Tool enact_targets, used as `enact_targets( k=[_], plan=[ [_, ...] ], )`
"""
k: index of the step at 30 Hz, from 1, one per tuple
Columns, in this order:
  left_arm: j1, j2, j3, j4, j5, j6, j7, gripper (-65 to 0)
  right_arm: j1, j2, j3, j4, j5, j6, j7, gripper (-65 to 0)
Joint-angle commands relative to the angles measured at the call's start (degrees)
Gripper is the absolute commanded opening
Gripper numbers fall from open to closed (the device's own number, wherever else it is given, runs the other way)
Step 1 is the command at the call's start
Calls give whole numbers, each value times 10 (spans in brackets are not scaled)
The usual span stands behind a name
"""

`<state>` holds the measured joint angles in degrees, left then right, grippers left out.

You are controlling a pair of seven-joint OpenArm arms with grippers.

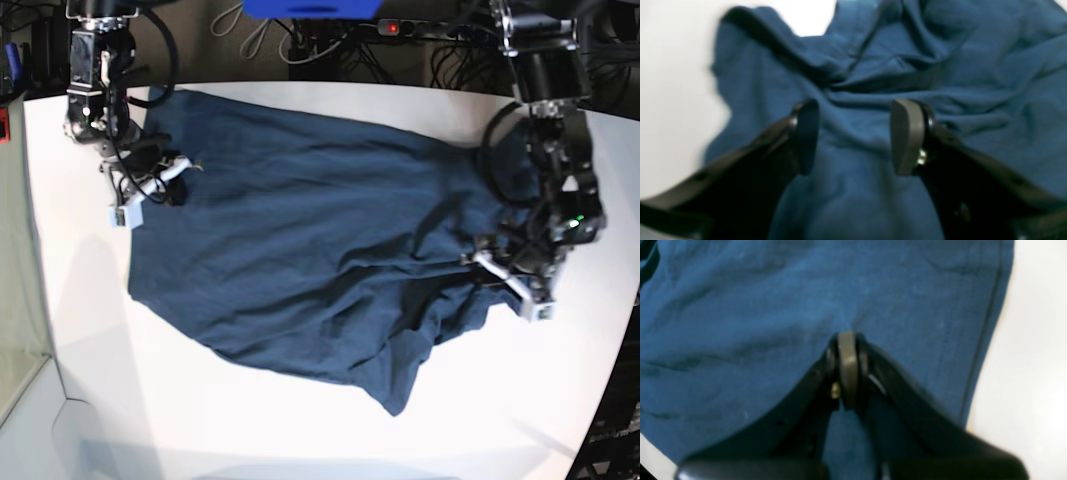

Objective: Layout the t-shirt on the table in an organized manner, then fold the t-shirt properly
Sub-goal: 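Hold opposite shirt edges with both grippers and pull them apart to flatten, then release the shirt with both grippers and lift them away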

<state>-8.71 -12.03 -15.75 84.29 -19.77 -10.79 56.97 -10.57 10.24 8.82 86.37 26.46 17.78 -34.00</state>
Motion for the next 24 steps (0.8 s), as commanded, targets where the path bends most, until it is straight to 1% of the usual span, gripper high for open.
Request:
enact_targets(
  k=[1, 5, 6, 9, 12, 17, 19, 21, 24],
  plan=[
    [-18, 2, 10, -19, 6, 0, -20, -317, -2, 4, 1, 6, -1, 1, -7, -650],
    [-49, 17, 25, -124, 34, 4, -102, -317, -8, 4, 1, 4, -4, 1, -7, -650],
    [-55, 20, 23, -152, 39, 4, -125, -317, -11, 10, 1, 2, -4, 1, -6, -650],
    [-82, 17, 19, -220, 43, 4, -179, -317, -7, 23, 1, -21, -4, 1, -4, -650],
    [-123, 7, 19, -310, 43, 4, -230, -317, -5, 40, 2, -54, -4, 1, -2, -650],
    [-182, 4, 17, -425, 40, 5, -298, -317, 3, 56, 2, -90, -4, 1, -1, -650],
    [-203, 3, 3, -451, 43, 5, -321, -317, 7, 71, 2, -112, -4, 1, -1, -650],
    [-219, -5, -21, -471, 43, 5, -334, -317, 8, 84, 2, -131, -4, 1, 9, -650],
    [-238, -18, -55, -485, 43, 5, -336, -317, 8, 104, 2, -156, -4, 1, 46, -650]
  ],
)
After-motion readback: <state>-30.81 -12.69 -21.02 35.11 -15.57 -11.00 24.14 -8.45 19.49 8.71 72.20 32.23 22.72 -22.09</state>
